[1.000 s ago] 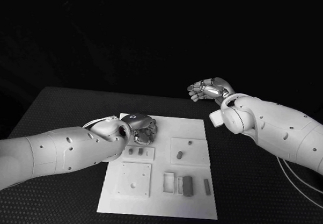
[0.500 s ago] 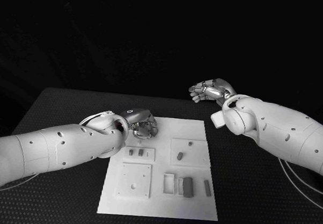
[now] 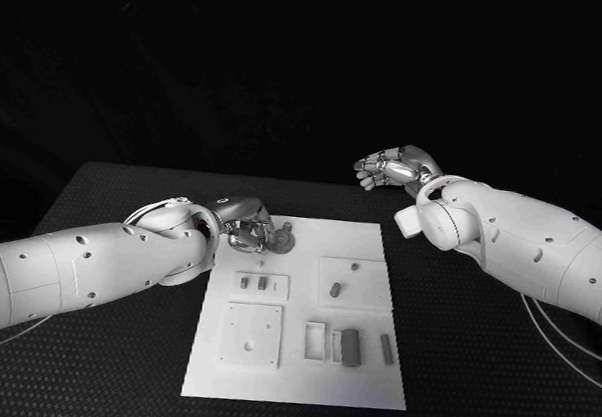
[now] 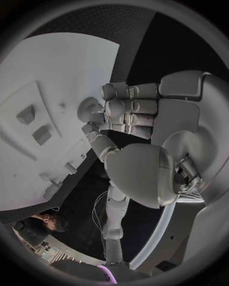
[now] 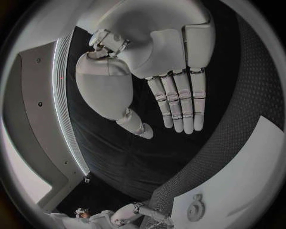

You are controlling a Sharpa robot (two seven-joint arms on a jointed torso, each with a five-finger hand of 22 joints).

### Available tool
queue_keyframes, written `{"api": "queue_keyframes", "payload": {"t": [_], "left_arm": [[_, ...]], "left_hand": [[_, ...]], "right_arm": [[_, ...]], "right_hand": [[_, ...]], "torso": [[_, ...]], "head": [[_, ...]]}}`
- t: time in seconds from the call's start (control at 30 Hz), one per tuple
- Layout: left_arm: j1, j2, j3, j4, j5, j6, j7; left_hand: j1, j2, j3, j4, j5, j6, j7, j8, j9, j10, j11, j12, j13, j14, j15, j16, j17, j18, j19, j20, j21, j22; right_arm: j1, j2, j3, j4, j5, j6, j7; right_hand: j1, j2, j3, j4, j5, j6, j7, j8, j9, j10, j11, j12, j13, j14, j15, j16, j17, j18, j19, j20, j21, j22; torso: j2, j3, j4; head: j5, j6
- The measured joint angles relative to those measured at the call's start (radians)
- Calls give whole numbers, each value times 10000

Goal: Assemble the parts on the task board

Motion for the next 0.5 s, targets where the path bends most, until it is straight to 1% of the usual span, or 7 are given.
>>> {"api": "queue_keyframes", "payload": {"t": [0.17, 0.33, 0.5], "left_arm": [[-1, -157, -6, 5, 30, 113, -4], [-6, -191, -15, -59, 43, 180, -5], [-45, -195, -18, -134, 47, 228, -5]], "left_hand": [[1, -1, 0, 0, 38, 0, 0, -16, 2, 2, 2, -25, -1, 0, 1, 0, 0, -1, 0, 0, 0, 0], [3, -4, -1, 0, 40, -1, 1, 12, 3, 2, 2, -26, -14, 0, 2, 0, -8, -4, 0, 1, 0, -2], [13, -15, -1, -1, 40, -1, 2, 12, 6, 1, 2, -35, -12, 1, 3, 0, -8, -8, 0, 1, 0, -2]], "right_arm": [[0, -1, 0, 7, 0, 0, 0], [0, -1, 0, 20, -1, 0, -1], [0, -7, 0, 9, -2, -1, -1]], "right_hand": [[0, 0, 0, 0, 0, 0, 0, 0, 0, 0, 0, 0, 0, 0, 0, 0, 1, 0, 0, 0, 0, -1], [0, 0, 0, 0, 0, 0, 0, 0, 0, 0, 0, 0, 0, 1, -1, 0, 9, 0, 0, 0, 0, 1], [0, 0, 0, 0, 0, 0, 0, 0, 0, 0, 0, 0, 0, 1, -1, 0, 9, 0, 0, 0, 0, 9]], "torso": [[4, -6, -1], [6, -10, 2], [6, -12, 3]], "head": [[-5, -12], [35, 8], [117, -4]]}}
